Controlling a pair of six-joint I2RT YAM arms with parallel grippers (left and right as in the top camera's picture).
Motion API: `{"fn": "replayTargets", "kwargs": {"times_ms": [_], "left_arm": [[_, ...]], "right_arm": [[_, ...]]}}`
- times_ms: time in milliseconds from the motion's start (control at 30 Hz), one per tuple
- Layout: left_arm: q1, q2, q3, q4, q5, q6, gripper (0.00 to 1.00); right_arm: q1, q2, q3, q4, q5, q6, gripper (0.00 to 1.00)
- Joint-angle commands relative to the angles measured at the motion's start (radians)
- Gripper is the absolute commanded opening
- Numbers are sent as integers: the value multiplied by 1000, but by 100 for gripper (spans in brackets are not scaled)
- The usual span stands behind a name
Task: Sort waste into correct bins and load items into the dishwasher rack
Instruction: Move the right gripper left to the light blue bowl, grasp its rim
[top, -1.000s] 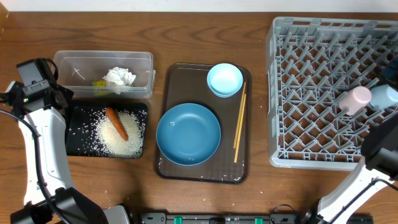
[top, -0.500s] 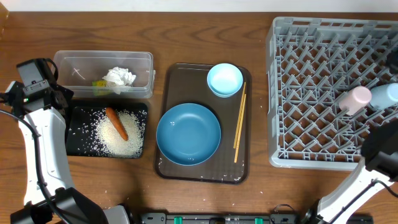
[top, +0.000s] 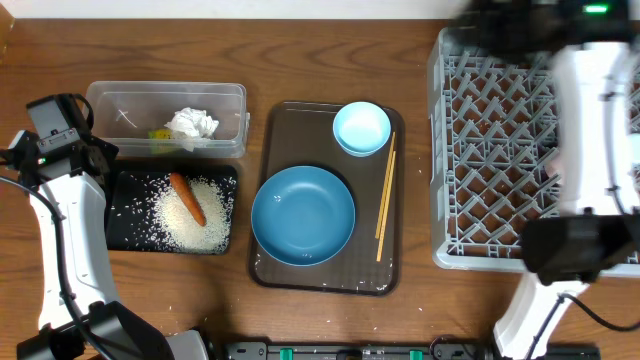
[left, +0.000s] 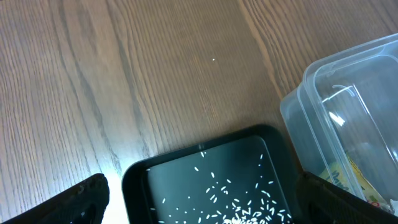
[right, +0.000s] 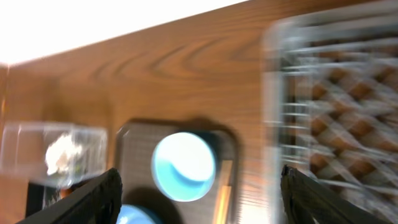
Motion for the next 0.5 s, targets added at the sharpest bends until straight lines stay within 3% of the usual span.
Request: {"fn": "replayTargets", "kwargs": {"times_ms": [0, 200, 467], "left_arm": [[5, -2, 0, -3, -18, -16, 97], [5, -2, 0, -3, -18, -16, 97], [5, -2, 0, -3, -18, -16, 97]], "right_arm": [[163, 58, 1, 24, 174, -18, 82], [386, 202, 1, 80, 440, 58, 81], [489, 378, 1, 112, 454, 116, 73]]}}
